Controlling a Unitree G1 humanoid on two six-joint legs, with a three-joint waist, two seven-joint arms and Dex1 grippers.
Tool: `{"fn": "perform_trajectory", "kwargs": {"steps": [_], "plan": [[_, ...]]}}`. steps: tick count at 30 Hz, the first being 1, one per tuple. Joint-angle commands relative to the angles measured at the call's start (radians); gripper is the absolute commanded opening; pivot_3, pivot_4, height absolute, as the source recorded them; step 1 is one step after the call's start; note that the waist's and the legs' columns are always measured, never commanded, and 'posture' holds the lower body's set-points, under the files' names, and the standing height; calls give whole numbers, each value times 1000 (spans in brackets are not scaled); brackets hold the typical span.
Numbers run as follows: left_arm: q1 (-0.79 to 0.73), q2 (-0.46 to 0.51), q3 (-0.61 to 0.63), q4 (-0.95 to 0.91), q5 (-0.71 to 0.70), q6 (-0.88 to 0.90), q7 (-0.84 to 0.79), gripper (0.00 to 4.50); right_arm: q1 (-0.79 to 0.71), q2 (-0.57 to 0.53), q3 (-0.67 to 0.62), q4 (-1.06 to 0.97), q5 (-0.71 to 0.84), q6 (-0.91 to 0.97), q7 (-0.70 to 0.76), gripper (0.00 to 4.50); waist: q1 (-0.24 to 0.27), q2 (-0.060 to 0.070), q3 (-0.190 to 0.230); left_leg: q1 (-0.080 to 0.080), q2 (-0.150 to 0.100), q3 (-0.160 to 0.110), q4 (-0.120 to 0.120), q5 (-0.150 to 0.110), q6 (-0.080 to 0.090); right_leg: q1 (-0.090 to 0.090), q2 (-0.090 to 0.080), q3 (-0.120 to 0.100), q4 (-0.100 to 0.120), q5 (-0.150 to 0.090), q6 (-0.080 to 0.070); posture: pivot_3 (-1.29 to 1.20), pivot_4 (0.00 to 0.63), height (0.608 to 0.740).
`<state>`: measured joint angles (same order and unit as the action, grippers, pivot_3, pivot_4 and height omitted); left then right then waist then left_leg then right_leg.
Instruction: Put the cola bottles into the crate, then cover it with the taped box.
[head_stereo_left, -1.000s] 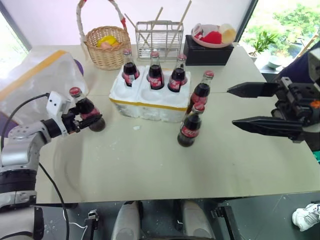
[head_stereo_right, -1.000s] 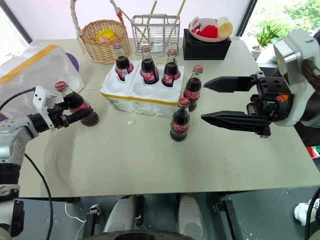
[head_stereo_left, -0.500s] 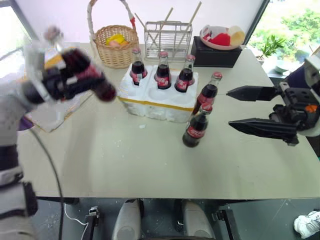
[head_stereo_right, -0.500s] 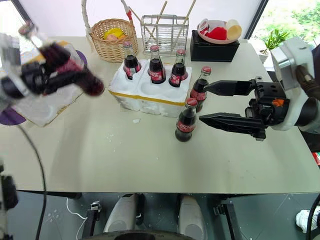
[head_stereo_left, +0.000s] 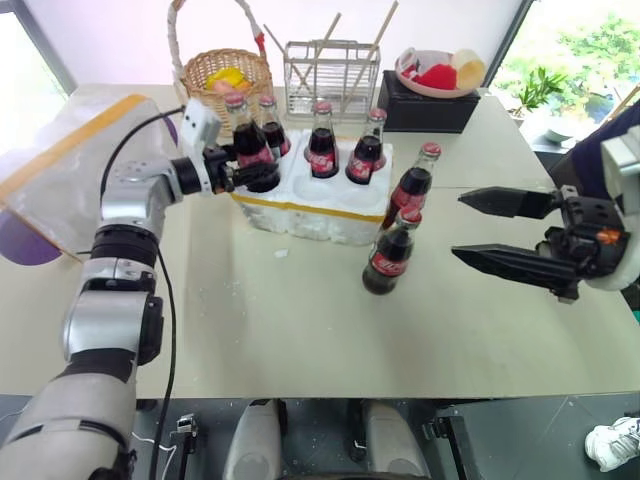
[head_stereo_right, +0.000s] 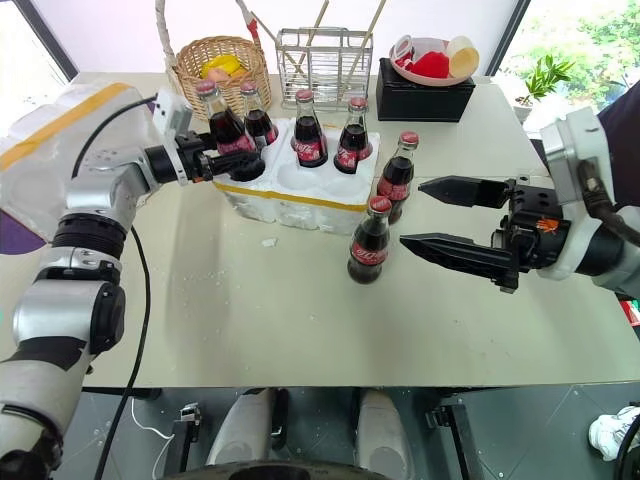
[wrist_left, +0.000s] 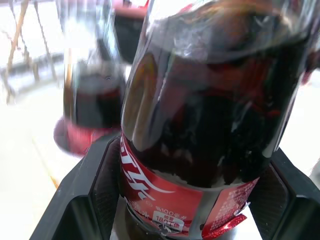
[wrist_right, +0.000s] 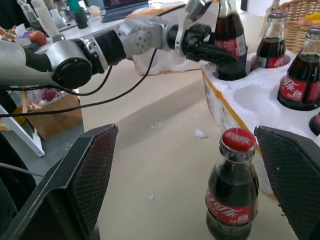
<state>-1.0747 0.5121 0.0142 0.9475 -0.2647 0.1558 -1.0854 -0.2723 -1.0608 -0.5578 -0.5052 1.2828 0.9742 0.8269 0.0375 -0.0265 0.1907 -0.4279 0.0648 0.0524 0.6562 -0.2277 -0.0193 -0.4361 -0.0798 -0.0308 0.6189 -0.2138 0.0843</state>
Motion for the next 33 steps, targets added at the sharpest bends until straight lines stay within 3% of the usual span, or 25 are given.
{"fn": "perform_trajectory", "kwargs": {"steps": [1, 3, 6, 7, 12, 17, 26, 33], "plan": [[-62, 12, 21, -4, 15, -52, -16, 2786, 10, 4, -42, -21, 20, -26, -13, 4500, 0, 0, 0, 0, 0, 0, 0, 0, 0, 0, 0, 0, 0, 0, 0, 0, 150, 740], [-42, 16, 17, -13, 24, -44, -41, 2786, 22, 9, -35, -17, -6, -38, -11, 4500, 0, 0, 0, 0, 0, 0, 0, 0, 0, 0, 0, 0, 0, 0, 0, 0, 150, 740], [-3, 19, 20, -56, 21, -19, -68, 4298, 34, 19, -5, 4, -67, -68, -20, 4500, 0, 0, 0, 0, 0, 0, 0, 0, 0, 0, 0, 0, 0, 0, 0, 0, 150, 740], [7, 19, 21, -72, 21, -15, -71, 4468, 37, 21, -1, 9, -81, -74, -21, 4500, 0, 0, 0, 0, 0, 0, 1, 0, 0, 0, 0, 0, 0, 0, 0, 0, 150, 740], [82, 60, 57, -238, -31, 65, -109, 4468, 126, 14, -12, 0, -185, -117, 39, 4500, -2, 0, 0, 0, 0, 0, 1, 0, 0, 0, 0, 0, 1, 0, 0, 0, 150, 740], [189, 178, 157, -534, -179, 294, -133, 4468, 238, 53, -30, -28, -213, -128, 33, 4500, -4, 0, 0, 0, 1, 0, 1, 0, 0, 0, 0, 0, 2, 0, 0, 0, 150, 740], [559, 434, 228, -1130, -461, 609, -271, 4468, 315, 181, 129, -97, -360, -248, -6, 4500, -25, 1, -1, 2, 0, -1, 2, 0, 0, 3, -1, 0, 2, -3, -4, 0, 150, 740], [634, 340, 173, -1290, -516, 629, -144, 4468, 192, 272, 282, 9, -436, -281, -41, 4500, -23, 1, -1, 2, 0, -2, 5, 0, 0, 4, -1, 0, 2, -3, -4, 0, 150, 740]]}}
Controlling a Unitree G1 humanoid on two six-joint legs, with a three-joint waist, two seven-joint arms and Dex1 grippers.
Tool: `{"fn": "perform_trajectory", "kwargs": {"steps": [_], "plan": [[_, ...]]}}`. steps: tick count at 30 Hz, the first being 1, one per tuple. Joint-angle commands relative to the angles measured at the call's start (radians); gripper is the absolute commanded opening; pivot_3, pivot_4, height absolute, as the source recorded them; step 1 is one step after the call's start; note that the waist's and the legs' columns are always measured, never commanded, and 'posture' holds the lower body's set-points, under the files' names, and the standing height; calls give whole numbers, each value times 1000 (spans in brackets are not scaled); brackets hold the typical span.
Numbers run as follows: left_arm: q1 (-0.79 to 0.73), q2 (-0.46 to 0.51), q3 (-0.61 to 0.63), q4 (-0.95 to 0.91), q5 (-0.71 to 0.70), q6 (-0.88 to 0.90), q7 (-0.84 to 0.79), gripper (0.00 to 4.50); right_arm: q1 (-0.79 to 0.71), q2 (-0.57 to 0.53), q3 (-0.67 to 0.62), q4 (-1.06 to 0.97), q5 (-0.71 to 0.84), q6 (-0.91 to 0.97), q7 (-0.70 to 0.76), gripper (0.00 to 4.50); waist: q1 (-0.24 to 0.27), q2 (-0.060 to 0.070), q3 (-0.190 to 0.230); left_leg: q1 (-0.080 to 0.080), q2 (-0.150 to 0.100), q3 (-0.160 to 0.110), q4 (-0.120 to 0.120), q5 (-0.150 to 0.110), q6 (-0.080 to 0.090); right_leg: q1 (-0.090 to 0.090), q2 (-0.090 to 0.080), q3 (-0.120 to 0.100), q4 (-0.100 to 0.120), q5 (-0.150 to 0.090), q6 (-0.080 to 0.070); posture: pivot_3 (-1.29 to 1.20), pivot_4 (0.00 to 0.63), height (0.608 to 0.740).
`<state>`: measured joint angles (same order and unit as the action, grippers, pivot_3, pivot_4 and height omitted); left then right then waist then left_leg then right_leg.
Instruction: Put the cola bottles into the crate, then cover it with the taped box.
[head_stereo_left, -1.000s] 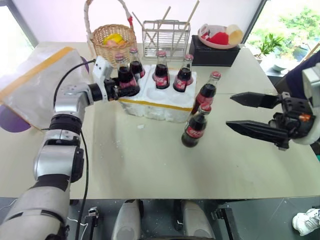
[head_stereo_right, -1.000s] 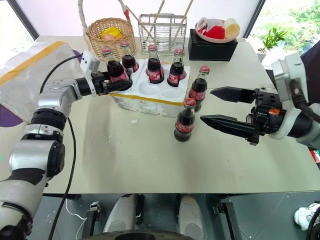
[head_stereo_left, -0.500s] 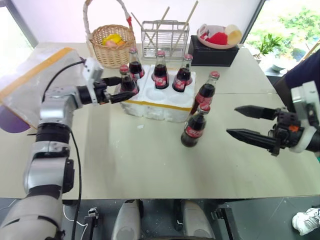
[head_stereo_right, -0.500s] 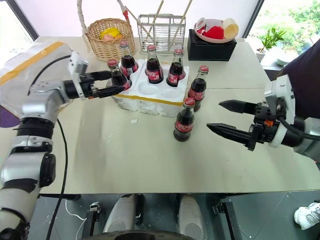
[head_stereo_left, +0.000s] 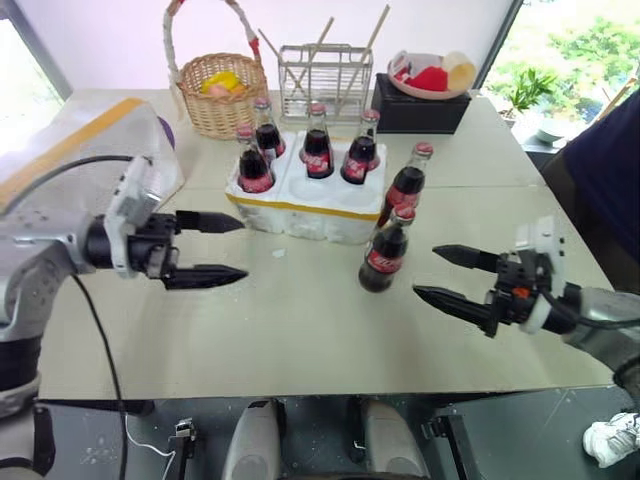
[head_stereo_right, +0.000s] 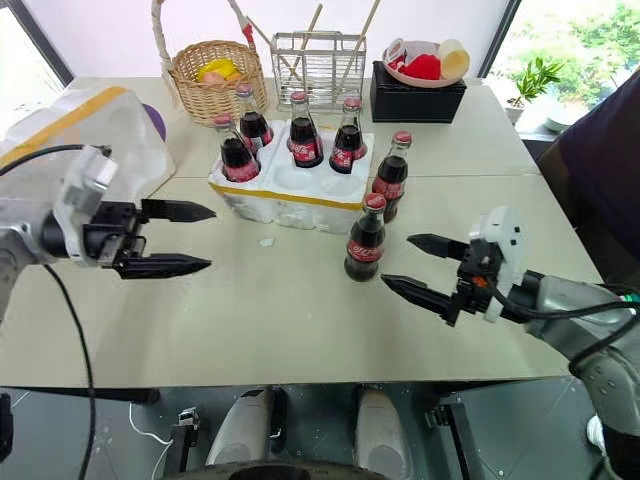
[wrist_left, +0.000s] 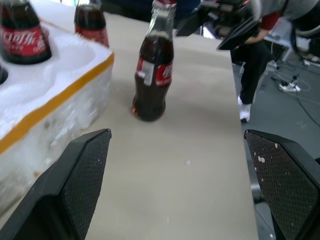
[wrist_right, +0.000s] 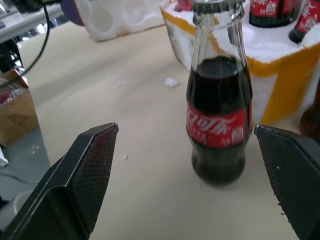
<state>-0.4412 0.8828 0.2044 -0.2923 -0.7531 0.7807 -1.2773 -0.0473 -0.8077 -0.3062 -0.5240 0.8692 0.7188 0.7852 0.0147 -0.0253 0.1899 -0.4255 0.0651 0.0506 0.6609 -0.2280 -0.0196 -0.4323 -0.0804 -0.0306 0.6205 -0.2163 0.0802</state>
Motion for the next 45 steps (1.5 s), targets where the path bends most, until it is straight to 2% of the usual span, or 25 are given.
{"fn": "perform_trajectory", "kwargs": {"steps": [1, 7, 15, 25, 28, 30, 33, 36, 39, 43, 45], "plan": [[3, -47, -29, -60, -30, 2, 63, 4468, -52, 30, 56, 48, -39, -34, 4, 4500, -2, 0, 0, 0, 0, 0, 0, 0, 0, 0, 0, 0, 0, 0, 0, 0, 150, 740], [-16, -113, -59, -73, -38, -11, 145, 4468, -149, 99, 167, 153, -94, -60, 36, 4500, -3, 0, 0, 0, 0, 0, 0, 0, 0, 0, 1, 0, 1, 0, 0, 0, 150, 740], [-29, -100, -68, -55, -30, -27, 149, 4468, -230, 187, 274, 254, -187, -107, 55, 4500, -4, 0, 0, 0, 0, 0, 0, 0, 0, 0, 1, 0, 1, 0, 0, 0, 150, 740], [-25, -100, -61, -67, -39, -25, 172, 4468, -301, 262, 296, 361, -297, -153, 7, 4500, -3, 0, 0, 0, 0, 0, 0, 0, 0, 0, 1, 0, 1, 0, 0, 0, 150, 740], [-19, -95, -57, -67, -43, -22, 175, 4500, -310, 281, 261, 332, -247, -136, 17, 3637, -3, 1, 0, 0, 0, 0, 0, 0, 0, 0, 1, 0, 1, 0, 0, 0, 150, 740], [1, -88, -49, -63, -35, -29, 174, 4500, -318, 284, 240, 298, -198, -110, 35, 2840, -3, 1, 0, 0, 0, 0, 0, 0, 0, 0, 1, 0, 1, 0, 0, 0, 150, 740], [43, -67, -16, -58, -26, -35, 182, 4500, -349, 282, 226, 256, -126, -64, 57, 2843, -5, 2, 1, 0, 0, 0, 0, 0, 0, -1, 1, 0, 1, 0, 0, 0, 150, 740], [89, -41, 54, -56, -49, -26, 202, 4500, -460, 310, 226, 251, -67, -21, 41, 2843, -15, 3, 2, -1, 0, 0, -1, 0, 0, -2, 1, 0, 2, 0, 0, 0, 150, 740], [137, -20, 106, -51, -41, -38, 216, 4500, -634, 380, 250, 338, -77, -15, 6, 2843, -29, 4, 3, -1, 0, 1, -1, 0, 0, -6, 1, 1, 7, 0, 0, 0, 150, 740], [153, -18, 127, -53, -43, -45, 239, 4500, -802, 474, 271, 508, -170, -79, -57, 2843, -23, 3, 3, -1, 1, 1, -3, 0, 0, -8, 2, 1, 10, 0, 1, 0, 150, 740], [161, -20, 132, -65, -47, -47, 248, 4500, -895, 523, 295, 657, -256, -146, -98, 2843, -23, 3, 3, -1, 1, 0, -3, 0, 0, -8, 2, 1, 9, 0, 1, 0, 150, 740]]}}
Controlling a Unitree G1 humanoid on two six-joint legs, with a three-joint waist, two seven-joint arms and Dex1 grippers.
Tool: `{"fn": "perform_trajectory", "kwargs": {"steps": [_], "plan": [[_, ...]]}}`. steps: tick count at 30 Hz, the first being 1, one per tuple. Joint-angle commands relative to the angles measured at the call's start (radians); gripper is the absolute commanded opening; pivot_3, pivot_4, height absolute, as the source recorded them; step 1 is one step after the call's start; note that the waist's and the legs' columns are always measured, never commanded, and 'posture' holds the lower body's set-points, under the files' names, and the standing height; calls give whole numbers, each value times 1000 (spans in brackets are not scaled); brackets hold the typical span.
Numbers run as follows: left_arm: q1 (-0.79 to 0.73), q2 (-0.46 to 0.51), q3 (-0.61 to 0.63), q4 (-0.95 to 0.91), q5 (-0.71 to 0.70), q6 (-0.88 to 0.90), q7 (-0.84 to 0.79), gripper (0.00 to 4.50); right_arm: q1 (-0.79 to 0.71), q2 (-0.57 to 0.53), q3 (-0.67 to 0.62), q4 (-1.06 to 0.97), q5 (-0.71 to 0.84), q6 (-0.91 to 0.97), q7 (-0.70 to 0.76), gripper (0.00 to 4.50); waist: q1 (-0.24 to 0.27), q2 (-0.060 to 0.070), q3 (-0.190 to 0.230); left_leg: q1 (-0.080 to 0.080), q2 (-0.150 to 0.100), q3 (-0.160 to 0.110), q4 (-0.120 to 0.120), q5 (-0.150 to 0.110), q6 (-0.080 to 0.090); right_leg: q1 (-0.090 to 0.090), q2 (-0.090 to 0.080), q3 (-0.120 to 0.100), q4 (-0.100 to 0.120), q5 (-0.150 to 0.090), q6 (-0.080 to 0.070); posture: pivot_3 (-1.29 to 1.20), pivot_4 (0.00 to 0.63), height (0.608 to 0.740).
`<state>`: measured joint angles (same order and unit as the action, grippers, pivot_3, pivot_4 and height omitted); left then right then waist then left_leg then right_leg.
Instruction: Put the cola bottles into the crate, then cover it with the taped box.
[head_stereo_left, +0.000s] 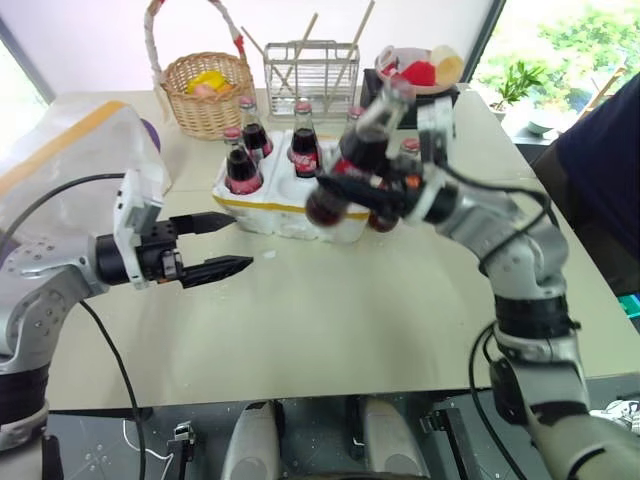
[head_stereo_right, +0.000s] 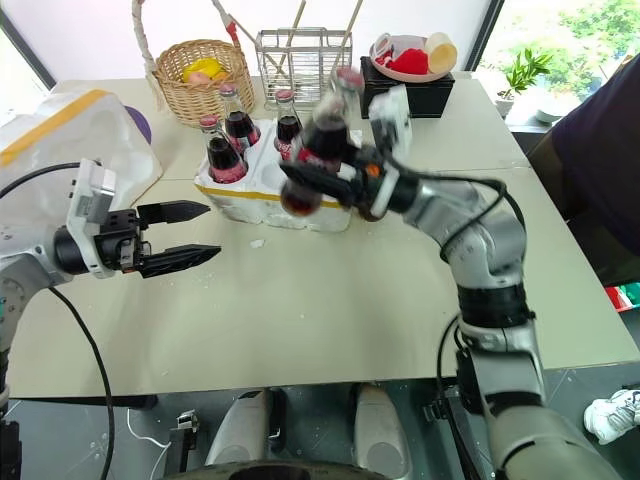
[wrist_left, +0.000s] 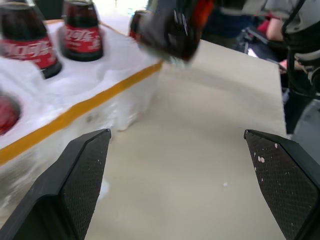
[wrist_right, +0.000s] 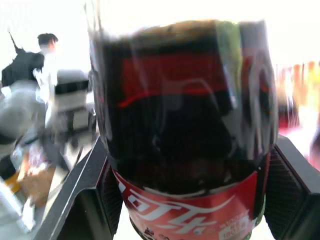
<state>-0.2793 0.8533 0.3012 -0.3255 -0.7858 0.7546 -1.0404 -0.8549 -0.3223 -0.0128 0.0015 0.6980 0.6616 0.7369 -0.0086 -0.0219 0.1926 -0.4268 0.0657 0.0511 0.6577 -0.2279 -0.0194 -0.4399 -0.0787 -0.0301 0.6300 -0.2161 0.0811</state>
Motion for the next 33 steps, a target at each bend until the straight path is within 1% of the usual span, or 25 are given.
{"fn": "perform_trajectory", "kwargs": {"steps": [1, 4, 8, 11, 15, 17, 18, 19, 22, 25, 27, 33], "plan": [[3, 8, 38, -38, -16, -22, 16, 4500, -127, 58, 11, 203, -123, -119, -66, 2843, -2, 0, 0, -1, 0, 0, 0, 0, 0, 0, 0, 0, 0, 0, 0, 0, 150, 740], [13, 0, 48, -58, -23, -26, 38, 4500, -201, 100, 57, 394, -236, -226, -63, 2843, -2, 0, 0, -1, 0, 1, 0, 0, 0, -1, -1, 0, -1, 0, 0, 0, 150, 740], [28, -5, 60, -79, -32, -28, 61, 4500, -235, 159, 88, 548, -317, -326, -33, 2843, -8, 0, 0, -1, -1, 1, -4, 0, 0, -3, -1, 0, -1, 2, 3, 0, 150, 740], [31, -10, 64, -83, -33, -30, 76, 4500, -243, 190, 99, 613, -359, -361, -15, 2843, -9, 0, 0, -1, 0, 0, -8, 1, -1, -4, 1, 0, 0, 1, 2, 0, 150, 740], [30, -8, 65, -76, -32, -38, 84, 4500, -226, 200, 128, 651, -424, -374, -6, 2843, -8, 0, 0, -1, 0, 0, -9, 1, -1, -4, 1, 0, -1, 1, 2, 0, 150, 740], [23, -7, 60, -64, -24, -50, 89, 4500, -218, 202, 130, 654, -442, -355, -18, 3892, -9, 0, 0, -1, 0, 1, -8, 1, -2, -4, 0, 0, -1, 1, 2, 0, 150, 740], [12, -10, 53, -53, -20, -54, 93, 4500, -203, 199, 131, 629, -449, -354, -21, 4270, -9, 0, 0, 0, 0, 1, -8, 1, -2, -3, 0, 0, -1, 1, 2, 0, 150, 740], [1, -13, 43, -45, -17, -59, 96, 4500, -180, 190, 128, 582, -453, -352, -26, 4458, -7, 0, 0, 0, 0, 1, -8, 1, -2, -3, 0, 0, -1, 1, 2, 0, 150, 740], [-18, -24, 21, -39, -16, -66, 100, 4500, -111, 159, 101, 418, -428, -299, -32, 4458, -4, 0, 0, 0, 0, 0, -8, 2, -3, -3, 0, 0, 0, 1, 2, 0, 150, 740], [-47, -49, -25, -33, -8, -71, 96, 4500, 56, 81, 16, 75, -304, -120, -40, 4458, 9, 0, 0, 0, 0, 0, -8, 2, -3, -3, 0, 0, -1, 1, 2, 0, 150, 740], [-60, -56, -47, -21, 1, -77, 89, 4500, 147, 40, -23, -93, -244, -21, -65, 4458, 13, 0, 0, -1, -1, 1, -8, 2, -3, -3, -1, 0, -1, 1, 2, 0, 150, 740], [-121, -69, -102, 33, 21, -96, 60, 4500, 375, -44, -155, -431, -104, 212, -191, 4458, 8, 0, 0, 2, 0, 0, -9, 2, -3, -3, 1, 0, 0, 0, 1, 0, 150, 740]]}}
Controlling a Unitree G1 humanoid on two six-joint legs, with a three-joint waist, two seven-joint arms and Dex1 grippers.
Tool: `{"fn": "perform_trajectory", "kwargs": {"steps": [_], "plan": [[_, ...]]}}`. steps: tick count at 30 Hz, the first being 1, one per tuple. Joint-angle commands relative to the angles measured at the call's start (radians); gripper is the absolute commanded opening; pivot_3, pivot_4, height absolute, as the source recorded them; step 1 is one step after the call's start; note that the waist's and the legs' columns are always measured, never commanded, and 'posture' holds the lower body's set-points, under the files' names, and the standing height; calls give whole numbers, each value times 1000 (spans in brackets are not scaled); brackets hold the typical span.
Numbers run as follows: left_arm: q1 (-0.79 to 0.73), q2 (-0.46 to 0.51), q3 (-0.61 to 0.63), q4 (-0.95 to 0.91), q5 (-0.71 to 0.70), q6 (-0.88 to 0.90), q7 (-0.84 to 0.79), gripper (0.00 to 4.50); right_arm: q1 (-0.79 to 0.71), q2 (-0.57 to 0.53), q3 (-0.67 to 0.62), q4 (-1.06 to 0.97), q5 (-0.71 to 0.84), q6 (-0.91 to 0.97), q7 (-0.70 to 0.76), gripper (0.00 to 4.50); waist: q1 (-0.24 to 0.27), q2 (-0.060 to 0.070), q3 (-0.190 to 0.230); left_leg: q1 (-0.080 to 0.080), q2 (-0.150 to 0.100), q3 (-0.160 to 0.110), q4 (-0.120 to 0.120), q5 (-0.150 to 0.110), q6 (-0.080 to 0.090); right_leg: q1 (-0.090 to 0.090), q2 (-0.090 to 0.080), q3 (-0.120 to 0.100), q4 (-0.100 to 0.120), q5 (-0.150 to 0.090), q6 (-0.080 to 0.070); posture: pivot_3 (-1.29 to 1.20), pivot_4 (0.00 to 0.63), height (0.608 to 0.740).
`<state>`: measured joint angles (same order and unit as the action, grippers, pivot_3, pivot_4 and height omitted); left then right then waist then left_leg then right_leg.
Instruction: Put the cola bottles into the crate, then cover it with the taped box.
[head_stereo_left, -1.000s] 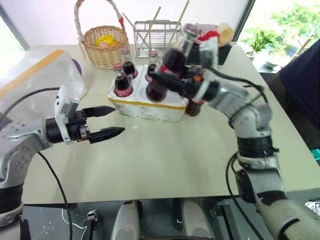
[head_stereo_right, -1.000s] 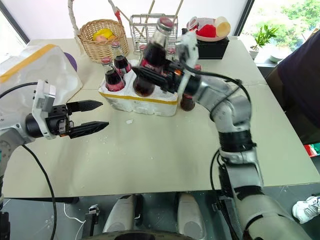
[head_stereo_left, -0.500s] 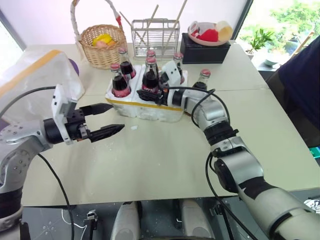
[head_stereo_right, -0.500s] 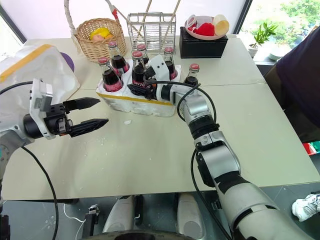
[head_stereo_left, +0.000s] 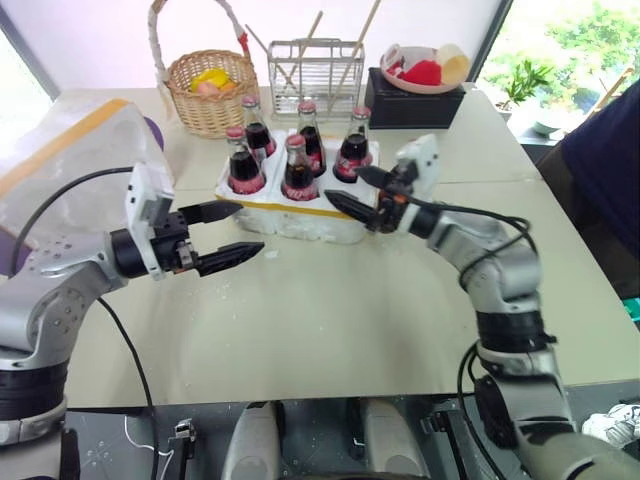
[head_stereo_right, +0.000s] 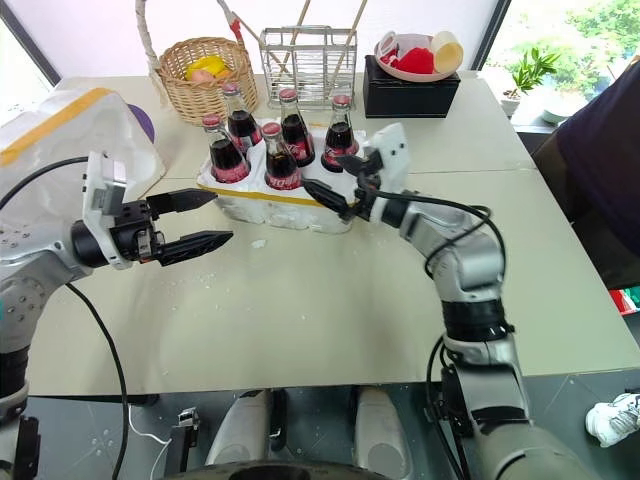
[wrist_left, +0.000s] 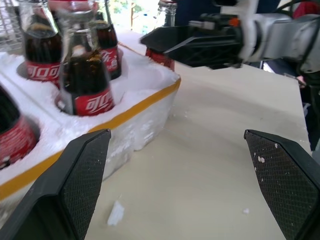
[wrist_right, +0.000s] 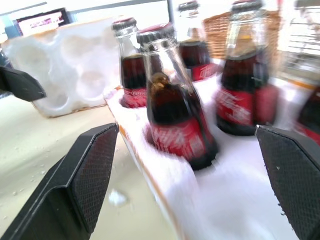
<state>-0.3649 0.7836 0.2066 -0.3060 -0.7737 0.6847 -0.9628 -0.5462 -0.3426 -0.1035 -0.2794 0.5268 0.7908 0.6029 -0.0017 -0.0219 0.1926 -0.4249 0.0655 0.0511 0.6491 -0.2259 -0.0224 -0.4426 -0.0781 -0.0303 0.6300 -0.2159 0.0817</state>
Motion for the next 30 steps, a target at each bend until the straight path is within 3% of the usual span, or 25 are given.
{"fn": "perform_trajectory", "kwargs": {"steps": [1, 5, 11, 30], "plan": [[-47, -2, -16, 23, 13, -30, -24, 4500, 103, -33, -88, -185, 80, 107, -80, 4458, -1, 0, 0, 0, 0, 0, 0, 0, 0, 0, 0, 0, 0, -1, -1, 0, 150, 740], [-97, -15, -53, 65, 31, -46, -51, 4500, 221, -71, -154, -202, 15, 81, -174, 4458, -1, 0, 0, 0, 0, 0, 1, 0, 0, 1, 0, 1, -1, -2, -3, 0, 150, 740], [-152, -30, -84, 104, 50, -57, -80, 4500, 226, -65, -189, -108, -17, 2, -229, 4458, -13, 0, 0, 0, 0, 0, 1, 0, 0, 1, 0, 1, -1, -2, -3, 0, 150, 740], [-126, -22, -44, 72, 57, -58, -61, 4500, -51, -28, -31, 396, -140, -281, -129, 4458, -15, 0, 0, 0, 0, 0, 1, 0, 0, 0, 1, 1, -1, 0, 1, 0, 150, 740]]}}
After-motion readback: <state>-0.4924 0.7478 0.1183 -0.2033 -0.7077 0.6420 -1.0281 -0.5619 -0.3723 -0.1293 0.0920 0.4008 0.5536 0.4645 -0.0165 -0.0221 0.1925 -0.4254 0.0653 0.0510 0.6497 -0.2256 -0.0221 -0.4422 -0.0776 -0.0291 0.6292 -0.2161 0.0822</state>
